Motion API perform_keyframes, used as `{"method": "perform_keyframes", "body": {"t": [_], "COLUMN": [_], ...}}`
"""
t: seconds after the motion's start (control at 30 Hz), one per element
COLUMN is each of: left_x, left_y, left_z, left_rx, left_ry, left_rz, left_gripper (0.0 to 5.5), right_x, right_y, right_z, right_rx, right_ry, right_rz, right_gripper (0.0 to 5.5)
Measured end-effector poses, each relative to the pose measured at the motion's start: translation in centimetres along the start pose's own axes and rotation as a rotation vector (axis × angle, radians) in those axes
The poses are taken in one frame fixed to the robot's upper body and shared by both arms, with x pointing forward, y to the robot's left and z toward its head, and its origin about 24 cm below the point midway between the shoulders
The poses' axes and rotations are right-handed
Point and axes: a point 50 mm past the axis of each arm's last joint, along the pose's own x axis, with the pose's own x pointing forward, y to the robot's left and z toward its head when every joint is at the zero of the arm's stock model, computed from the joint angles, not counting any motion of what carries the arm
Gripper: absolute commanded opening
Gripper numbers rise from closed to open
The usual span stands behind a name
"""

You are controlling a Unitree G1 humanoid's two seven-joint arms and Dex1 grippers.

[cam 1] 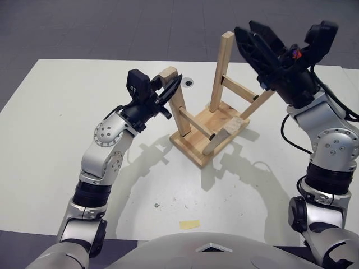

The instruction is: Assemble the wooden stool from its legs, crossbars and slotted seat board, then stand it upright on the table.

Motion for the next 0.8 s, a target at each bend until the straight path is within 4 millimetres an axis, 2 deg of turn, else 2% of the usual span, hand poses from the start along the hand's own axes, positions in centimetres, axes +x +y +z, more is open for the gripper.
{"method": "perform_keyframes", "body": {"t": [0.13,0.17,0.2,0.33,0.4,0.43,0.57,0.7,0.8], "left_x": [0.0,0.0,0.0,-0.5,-1.4,-1.5,0.0,1.3,3.1], "left_y": [0.2,0.2,0.2,1.1,1.9,2.5,4.3,5.2,6.2], "left_z": [-0.2,-0.2,-0.2,-0.6,-2.1,-2.0,1.3,3.1,5.7], "left_rx": [0.024,0.030,0.045,0.254,0.221,0.211,0.224,0.223,0.263], "left_ry": [0.004,0.005,0.008,0.121,0.238,0.247,0.136,0.076,0.004], "left_rz": [0.088,0.108,0.131,0.170,0.193,0.212,0.230,0.230,0.231], "left_gripper": [1.18,1.55,1.67,2.46,2.71,2.96,3.65,4.41,4.86], "right_x": [0.4,0.4,0.5,0.7,0.7,0.7,0.9,1.2,1.2], "right_y": [0.7,0.8,0.9,2.0,2.4,2.4,2.6,3.1,3.1], "right_z": [0.3,0.4,0.5,1.2,1.4,1.4,1.2,0.9,0.8], "right_rx": [-0.021,-0.032,-0.043,-0.082,-0.090,-0.087,-0.091,-0.094,-0.091], "right_ry": [-0.060,-0.074,-0.094,-0.180,-0.205,-0.208,-0.201,-0.193,-0.197], "right_rz": [-0.074,-0.098,-0.124,-0.182,-0.185,-0.190,-0.181,-0.159,-0.159], "right_gripper": [5.40,5.40,5.40,5.40,5.40,5.40,5.40,5.40,5.40]}}
